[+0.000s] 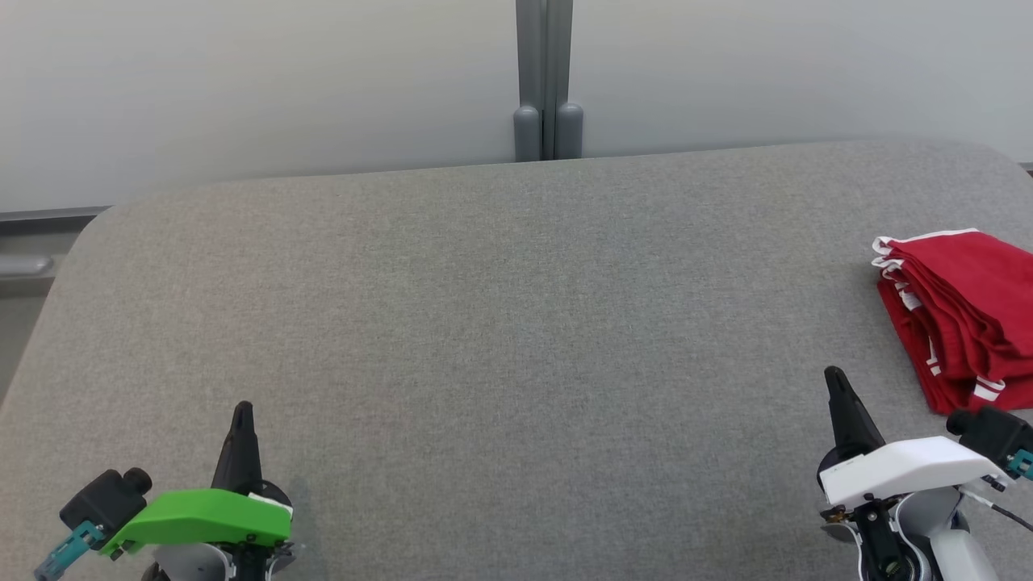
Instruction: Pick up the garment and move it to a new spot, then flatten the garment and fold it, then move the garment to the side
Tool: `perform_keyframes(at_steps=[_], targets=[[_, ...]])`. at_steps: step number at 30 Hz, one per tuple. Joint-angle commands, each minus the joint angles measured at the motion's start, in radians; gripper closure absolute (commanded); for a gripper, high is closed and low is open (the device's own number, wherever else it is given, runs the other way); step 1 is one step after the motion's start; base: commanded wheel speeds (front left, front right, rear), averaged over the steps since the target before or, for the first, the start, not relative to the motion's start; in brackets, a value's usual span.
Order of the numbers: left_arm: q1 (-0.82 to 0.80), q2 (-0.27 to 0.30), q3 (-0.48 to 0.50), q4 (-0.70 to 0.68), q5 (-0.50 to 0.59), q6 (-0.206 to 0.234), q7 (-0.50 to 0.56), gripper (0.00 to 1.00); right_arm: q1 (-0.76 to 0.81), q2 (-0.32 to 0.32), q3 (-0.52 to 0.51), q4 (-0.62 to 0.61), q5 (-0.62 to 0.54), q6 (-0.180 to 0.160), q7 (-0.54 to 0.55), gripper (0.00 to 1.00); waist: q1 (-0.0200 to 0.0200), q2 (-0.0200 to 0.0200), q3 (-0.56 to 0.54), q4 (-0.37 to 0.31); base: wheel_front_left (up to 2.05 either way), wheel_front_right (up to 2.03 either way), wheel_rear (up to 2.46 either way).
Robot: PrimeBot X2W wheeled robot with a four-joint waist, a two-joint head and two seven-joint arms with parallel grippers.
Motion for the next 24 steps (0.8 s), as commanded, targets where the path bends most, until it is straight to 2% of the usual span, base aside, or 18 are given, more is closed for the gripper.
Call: perform_keyframes(at_steps=[1, 24], targets=[[-0.022, 0.004, 0.010, -0.017, -0.033, -0.008, 0.006, 1.00, -0.029, -0.005, -0.003, -0.008, 0.035, 0.000, 0.006, 1.00, 0.0000, 0.0000, 0.000, 0.000, 0.00, 0.00, 0.00], [-0.029, 0.000, 0.044, -0.040, -0.270, -0.017, 0.074, 1.00, -0.041, -0.005, -0.017, 0.000, 0.306, -0.001, 0.047, 1.00, 0.0000, 0.0000, 0.003, 0.003, 0.00, 0.00, 0.00]])
